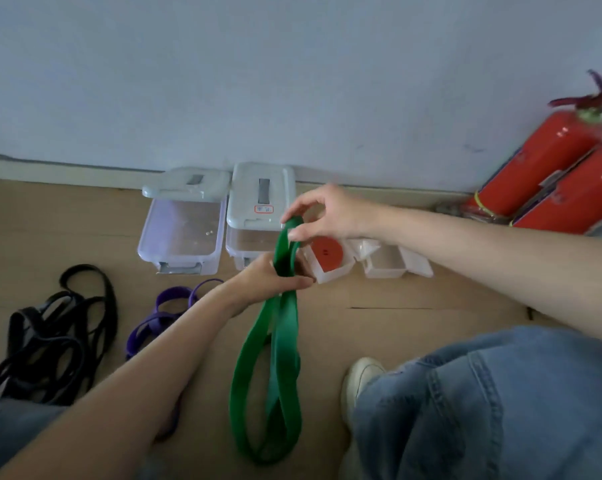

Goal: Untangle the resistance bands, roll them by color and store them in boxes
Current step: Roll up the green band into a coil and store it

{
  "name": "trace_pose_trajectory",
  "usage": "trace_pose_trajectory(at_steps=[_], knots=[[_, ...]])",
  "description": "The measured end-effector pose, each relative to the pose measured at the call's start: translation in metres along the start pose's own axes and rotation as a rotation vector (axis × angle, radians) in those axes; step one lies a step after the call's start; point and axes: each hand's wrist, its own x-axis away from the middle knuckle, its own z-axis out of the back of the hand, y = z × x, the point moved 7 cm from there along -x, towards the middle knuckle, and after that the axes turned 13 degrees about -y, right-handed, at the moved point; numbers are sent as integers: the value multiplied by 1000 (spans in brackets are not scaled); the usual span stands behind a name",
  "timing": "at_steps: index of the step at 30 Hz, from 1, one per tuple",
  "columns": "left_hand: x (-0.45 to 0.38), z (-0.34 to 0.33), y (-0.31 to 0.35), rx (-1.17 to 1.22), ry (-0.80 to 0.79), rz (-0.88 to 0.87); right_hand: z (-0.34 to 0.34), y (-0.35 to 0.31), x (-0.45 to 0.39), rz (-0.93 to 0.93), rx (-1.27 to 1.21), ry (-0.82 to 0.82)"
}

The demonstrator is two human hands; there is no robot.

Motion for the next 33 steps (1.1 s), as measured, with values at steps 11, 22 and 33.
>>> trace_pose_trajectory(at_steps=[11,22,33], knots=[[77,56,53,-612,287,12,18,-4,89,-256,158,148],[41,1,73,-654,130,-72,-41,-14,52,-13,-58,168],[73,55,114,-198,360,-159,20,5,94,-293,163,247]])
